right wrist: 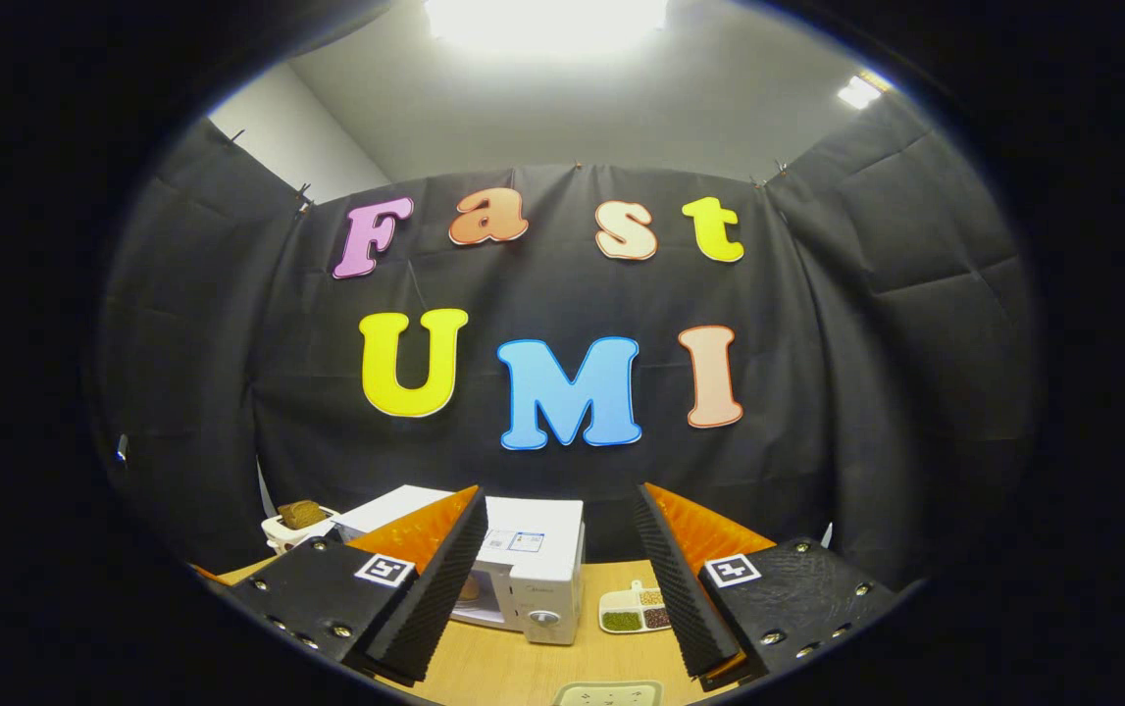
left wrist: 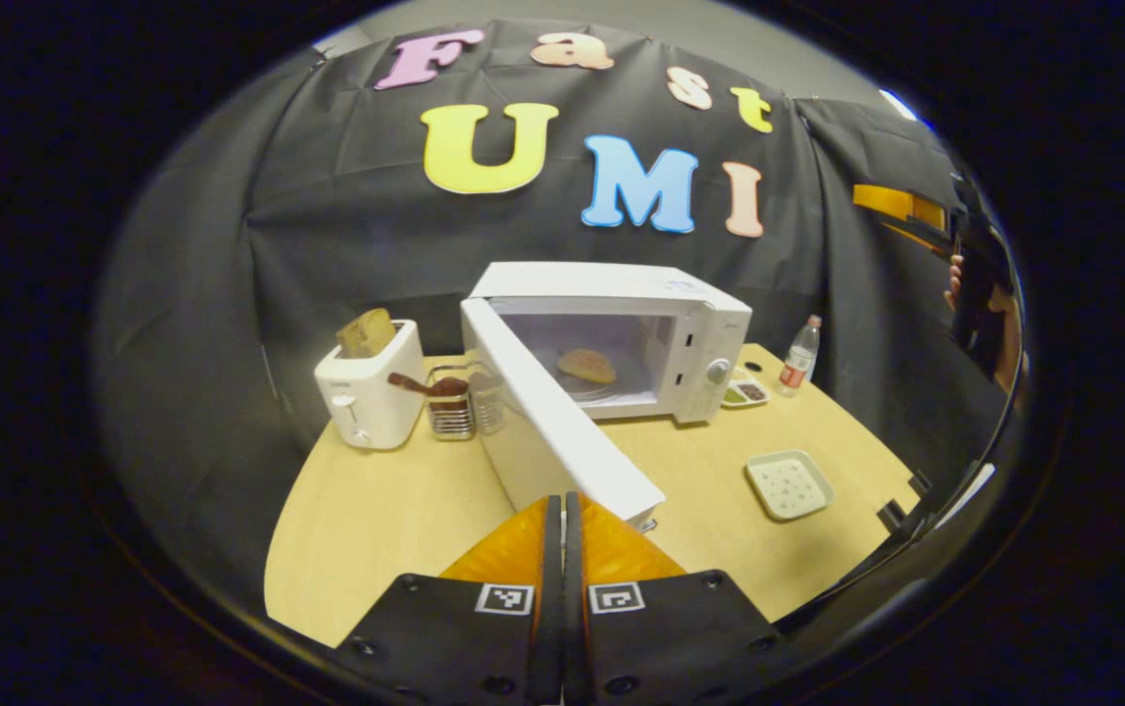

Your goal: Open the microwave oven with the left hand, put the food in, and close the microwave oven.

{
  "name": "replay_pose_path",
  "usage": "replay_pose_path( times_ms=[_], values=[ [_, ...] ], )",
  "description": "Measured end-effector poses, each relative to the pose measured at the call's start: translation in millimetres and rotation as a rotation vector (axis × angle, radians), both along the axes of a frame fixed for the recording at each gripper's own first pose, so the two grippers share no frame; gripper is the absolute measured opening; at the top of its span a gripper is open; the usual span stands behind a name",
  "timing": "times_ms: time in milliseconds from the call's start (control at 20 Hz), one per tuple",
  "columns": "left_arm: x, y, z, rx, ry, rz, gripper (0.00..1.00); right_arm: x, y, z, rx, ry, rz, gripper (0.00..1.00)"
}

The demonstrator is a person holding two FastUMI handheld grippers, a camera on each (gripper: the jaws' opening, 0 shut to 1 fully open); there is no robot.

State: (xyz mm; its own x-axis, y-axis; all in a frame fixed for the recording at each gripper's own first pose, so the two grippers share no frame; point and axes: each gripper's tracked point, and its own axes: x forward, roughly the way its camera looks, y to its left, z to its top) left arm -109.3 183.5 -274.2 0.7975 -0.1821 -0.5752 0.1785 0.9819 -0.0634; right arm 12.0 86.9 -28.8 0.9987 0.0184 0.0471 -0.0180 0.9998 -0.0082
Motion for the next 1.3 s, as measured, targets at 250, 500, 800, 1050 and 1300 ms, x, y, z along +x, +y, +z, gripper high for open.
replay_pose_path(
  times_ms=[250,500,800,1050,1300],
  values=[
    [26.3,-59.1,1.9,-0.032,-0.004,-0.098,0.07,1.8,-20.9,-1.6,-0.021,0.007,-0.047,0.92],
    [58.6,-104.7,0.8,-0.043,-0.01,-0.148,0.07,10.8,-43.0,-1.7,-0.021,0.004,-0.081,0.92],
    [94.4,-144.5,5.4,-0.045,-0.025,-0.206,0.07,15.2,-70.6,-4.6,-0.025,0.012,-0.129,0.92],
    [126.5,-169.3,3.1,-0.05,-0.024,-0.225,0.07,13.0,-96.5,-5.7,-0.02,0.014,-0.15,0.92],
    [149.2,-190.8,-0.8,-0.053,-0.018,-0.245,0.07,10.3,-123.7,-8.1,-0.01,0.018,-0.198,0.92]
  ],
)
